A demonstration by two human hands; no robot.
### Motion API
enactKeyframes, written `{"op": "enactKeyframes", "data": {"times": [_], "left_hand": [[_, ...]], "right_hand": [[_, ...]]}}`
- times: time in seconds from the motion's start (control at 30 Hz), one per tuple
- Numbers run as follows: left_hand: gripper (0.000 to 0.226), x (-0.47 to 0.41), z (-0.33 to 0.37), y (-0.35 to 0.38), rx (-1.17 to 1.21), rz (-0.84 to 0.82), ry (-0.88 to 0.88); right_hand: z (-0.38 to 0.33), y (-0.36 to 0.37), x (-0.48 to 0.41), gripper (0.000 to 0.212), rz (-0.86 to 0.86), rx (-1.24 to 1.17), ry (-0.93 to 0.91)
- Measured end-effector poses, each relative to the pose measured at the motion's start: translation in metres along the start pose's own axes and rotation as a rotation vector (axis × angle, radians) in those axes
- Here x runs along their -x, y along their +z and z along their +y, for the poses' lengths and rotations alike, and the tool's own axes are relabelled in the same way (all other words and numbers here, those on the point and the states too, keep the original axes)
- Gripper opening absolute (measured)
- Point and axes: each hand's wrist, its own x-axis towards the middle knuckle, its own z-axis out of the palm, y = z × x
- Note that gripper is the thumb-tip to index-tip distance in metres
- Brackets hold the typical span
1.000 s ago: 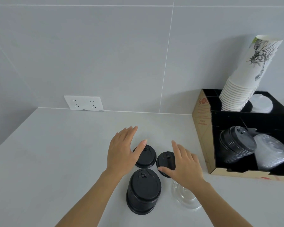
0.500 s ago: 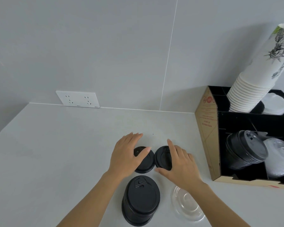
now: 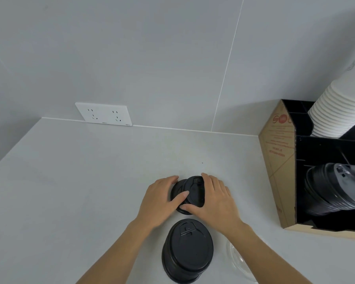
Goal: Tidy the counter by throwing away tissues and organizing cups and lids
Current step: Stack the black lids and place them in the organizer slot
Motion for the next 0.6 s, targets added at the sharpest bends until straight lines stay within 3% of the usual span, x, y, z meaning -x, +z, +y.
{"op": "enactKeyframes", "data": {"times": [0.07,0.3,0.6], "left_hand": [[0.067,0.002,-0.001,0.001,0.044,-0.009,-0.015],[0.041,0.001,-0.014,-0.004,0.105,-0.074,0.047],[0.075,0.002,-0.024,-0.009,-0.019,-0.24,0.129]], "right_hand": [[-0.003,0.005,0.0,0.103,-0.005,-0.006,0.0],[-0.003,0.017,-0.004,0.117,0.025,0.027,0.009],[-0.009,0.023,-0.007,0.105,-0.012,0.093,0.035]]}}
